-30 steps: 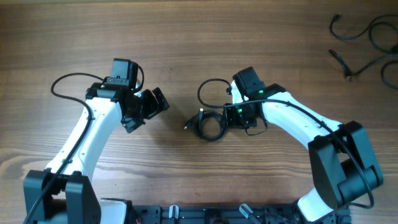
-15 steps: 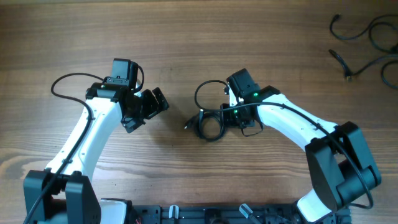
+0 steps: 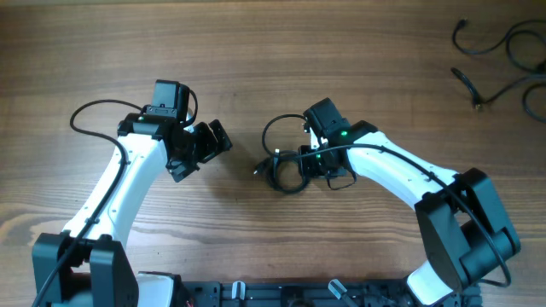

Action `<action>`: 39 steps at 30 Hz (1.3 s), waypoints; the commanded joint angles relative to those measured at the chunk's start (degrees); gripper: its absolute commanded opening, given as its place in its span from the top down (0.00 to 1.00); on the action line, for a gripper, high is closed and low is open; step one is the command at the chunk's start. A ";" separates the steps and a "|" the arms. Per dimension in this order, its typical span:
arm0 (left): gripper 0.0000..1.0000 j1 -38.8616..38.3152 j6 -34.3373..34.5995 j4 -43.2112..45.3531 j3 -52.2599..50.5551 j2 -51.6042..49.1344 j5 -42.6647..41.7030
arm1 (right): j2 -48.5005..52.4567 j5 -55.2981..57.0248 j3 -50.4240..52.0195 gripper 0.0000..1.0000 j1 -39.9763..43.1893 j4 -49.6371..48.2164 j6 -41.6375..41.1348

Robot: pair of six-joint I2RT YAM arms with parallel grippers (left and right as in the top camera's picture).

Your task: Untangle cables

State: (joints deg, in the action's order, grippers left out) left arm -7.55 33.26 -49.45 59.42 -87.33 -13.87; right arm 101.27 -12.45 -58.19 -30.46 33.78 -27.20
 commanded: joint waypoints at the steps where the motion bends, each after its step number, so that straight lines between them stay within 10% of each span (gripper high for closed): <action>1: 0.00 -0.22 -1.14 0.17 -0.37 -0.50 -0.44 | 0.63 2.40 0.59 0.69 -0.13 0.39 -0.17; 12: 0.00 -0.22 -1.11 0.59 -0.37 -0.50 -0.46 | 0.61 -0.98 4.37 0.96 -0.02 -2.93 -0.42; 28: 0.02 -0.24 -10.16 1.46 -0.37 -0.50 -19.69 | -4.15 -24.26 -7.02 0.96 0.15 -3.85 -7.80; 39: 0.71 -0.22 -8.13 1.51 -0.37 -0.50 -16.87 | -4.15 -36.74 -6.99 0.96 0.35 -10.60 -10.08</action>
State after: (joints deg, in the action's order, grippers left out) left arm -7.55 24.80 -47.75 59.37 -87.33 -32.62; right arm 98.24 -47.59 -63.90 -30.39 23.66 -36.67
